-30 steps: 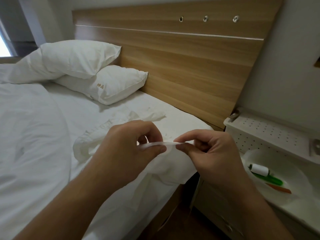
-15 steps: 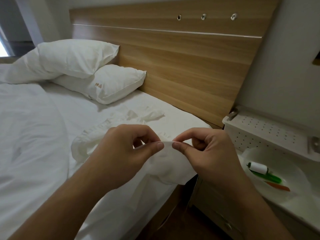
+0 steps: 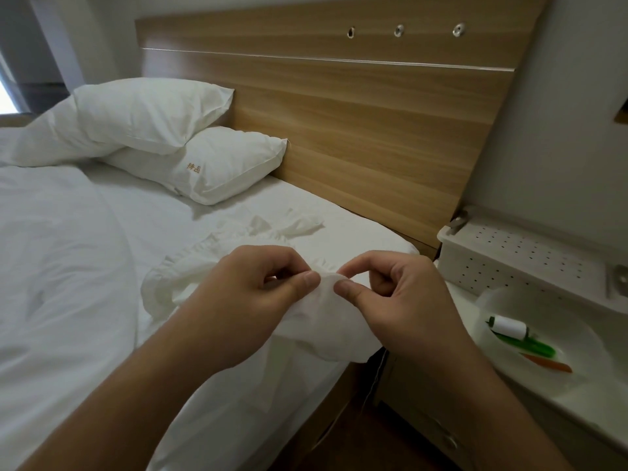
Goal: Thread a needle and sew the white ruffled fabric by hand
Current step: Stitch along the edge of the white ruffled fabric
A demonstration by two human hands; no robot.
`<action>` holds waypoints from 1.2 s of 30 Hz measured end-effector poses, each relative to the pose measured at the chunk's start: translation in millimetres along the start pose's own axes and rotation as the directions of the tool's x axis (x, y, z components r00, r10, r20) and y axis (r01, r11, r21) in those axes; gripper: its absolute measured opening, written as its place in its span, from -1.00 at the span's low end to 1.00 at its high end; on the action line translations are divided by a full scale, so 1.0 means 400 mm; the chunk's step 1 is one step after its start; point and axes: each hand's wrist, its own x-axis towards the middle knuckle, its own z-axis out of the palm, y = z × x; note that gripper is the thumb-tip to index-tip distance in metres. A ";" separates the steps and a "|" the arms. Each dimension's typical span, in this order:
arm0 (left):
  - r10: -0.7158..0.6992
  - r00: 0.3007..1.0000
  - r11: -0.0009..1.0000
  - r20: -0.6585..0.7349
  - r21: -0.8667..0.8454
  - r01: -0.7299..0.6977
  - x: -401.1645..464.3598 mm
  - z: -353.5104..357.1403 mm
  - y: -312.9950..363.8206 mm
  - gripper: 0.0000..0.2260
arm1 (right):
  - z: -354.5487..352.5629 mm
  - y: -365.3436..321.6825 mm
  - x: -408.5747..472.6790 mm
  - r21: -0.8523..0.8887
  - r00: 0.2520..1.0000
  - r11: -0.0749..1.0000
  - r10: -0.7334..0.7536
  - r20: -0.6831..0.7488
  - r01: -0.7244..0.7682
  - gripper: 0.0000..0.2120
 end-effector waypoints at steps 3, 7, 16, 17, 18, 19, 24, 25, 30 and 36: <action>-0.016 1.000 1.000 -0.009 -0.014 0.016 0.000 -0.004 0.000 -0.82 | -0.003 0.002 0.001 -0.002 1.000 1.000 0.027 0.004 -0.027 -0.93; -0.041 0.999 0.999 -0.010 -0.011 0.040 0.001 -0.010 -0.004 -0.76 | -0.022 0.000 0.009 0.089 0.995 0.991 0.094 0.027 -0.096 -0.95; -0.082 0.997 0.981 -0.013 -0.177 0.078 -0.007 -0.012 0.006 -0.91 | -0.045 -0.004 0.011 0.204 0.981 0.960 0.181 0.068 -0.191 -0.96; -0.089 0.996 0.976 -0.028 -0.200 0.082 -0.007 -0.013 0.008 -0.91 | -0.048 -0.003 0.012 0.201 0.981 0.961 0.181 0.072 -0.192 -0.96; -0.096 0.995 0.972 -0.035 -0.219 0.086 -0.008 -0.014 0.011 -0.91 | -0.051 -0.003 0.012 0.194 0.981 0.962 0.180 0.075 -0.191 -0.96; -0.101 0.994 0.969 -0.035 -0.231 0.090 -0.009 -0.014 0.013 -0.91 | -0.054 -0.003 0.013 0.183 0.981 0.965 0.178 0.079 -0.190 -0.95; -0.117 0.993 0.971 -0.028 -0.214 0.108 -0.012 -0.012 0.019 -0.92 | -0.064 -0.004 0.014 0.172 0.978 0.965 0.179 0.110 -0.196 -0.96; -0.111 0.993 0.973 -0.030 -0.209 0.103 -0.013 -0.012 0.020 -0.92 | -0.065 -0.005 0.014 0.174 0.976 0.964 0.182 0.118 -0.201 -0.96; -0.089 0.995 0.972 -0.040 -0.220 0.078 -0.014 -0.017 0.027 -0.94 | -0.060 -0.015 0.012 0.219 0.972 0.952 0.187 0.143 -0.215 -0.85; -0.138 0.990 0.962 0.006 -0.239 0.135 -0.016 -0.020 0.026 -0.95 | -0.059 -0.004 0.015 0.250 0.971 0.939 0.217 0.103 -0.236 -0.94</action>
